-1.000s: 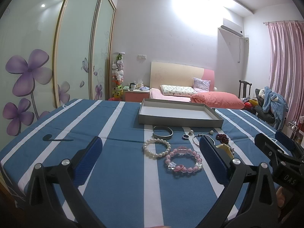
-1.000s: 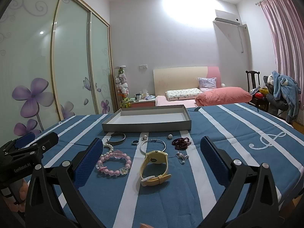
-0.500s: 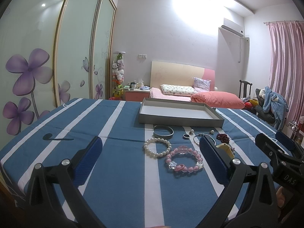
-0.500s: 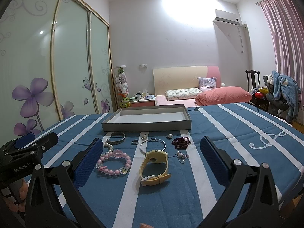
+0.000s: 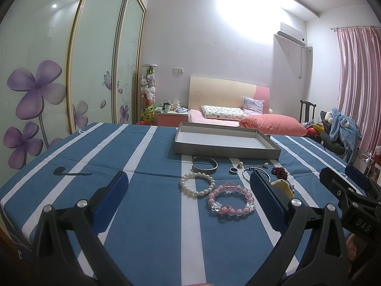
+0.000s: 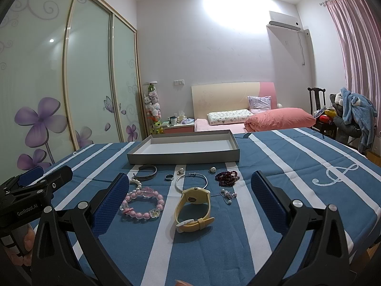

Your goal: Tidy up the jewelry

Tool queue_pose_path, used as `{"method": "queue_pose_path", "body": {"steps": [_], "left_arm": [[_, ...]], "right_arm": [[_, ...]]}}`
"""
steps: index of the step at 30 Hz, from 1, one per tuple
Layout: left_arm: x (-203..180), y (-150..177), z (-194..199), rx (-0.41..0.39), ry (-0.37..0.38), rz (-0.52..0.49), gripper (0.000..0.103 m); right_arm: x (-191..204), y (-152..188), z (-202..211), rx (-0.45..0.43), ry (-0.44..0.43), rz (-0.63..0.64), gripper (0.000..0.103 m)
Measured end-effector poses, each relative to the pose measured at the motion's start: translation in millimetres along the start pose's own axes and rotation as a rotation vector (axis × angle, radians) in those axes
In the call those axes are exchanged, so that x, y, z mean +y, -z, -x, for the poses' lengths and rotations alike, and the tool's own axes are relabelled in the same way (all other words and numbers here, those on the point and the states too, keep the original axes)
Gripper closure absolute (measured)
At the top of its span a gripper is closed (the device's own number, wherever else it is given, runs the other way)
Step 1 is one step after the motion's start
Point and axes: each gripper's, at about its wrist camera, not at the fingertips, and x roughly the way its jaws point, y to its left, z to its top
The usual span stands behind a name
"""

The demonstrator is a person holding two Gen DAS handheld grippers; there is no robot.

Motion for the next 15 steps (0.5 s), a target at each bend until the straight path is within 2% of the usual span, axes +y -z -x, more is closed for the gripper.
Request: {"method": "queue_pose_path", "body": {"steps": [9,15], "left_arm": [[0,8,-4,0.017,-0.004,0.010,0.004],[4,10,-19,0.075,0.006,0.037,0.004]], "right_arm": [[-2,7,-6,0.029,-0.001,-0.010,0.002],[-7,12,-23,0.115,-0.014,-0.032,0.002]]}}
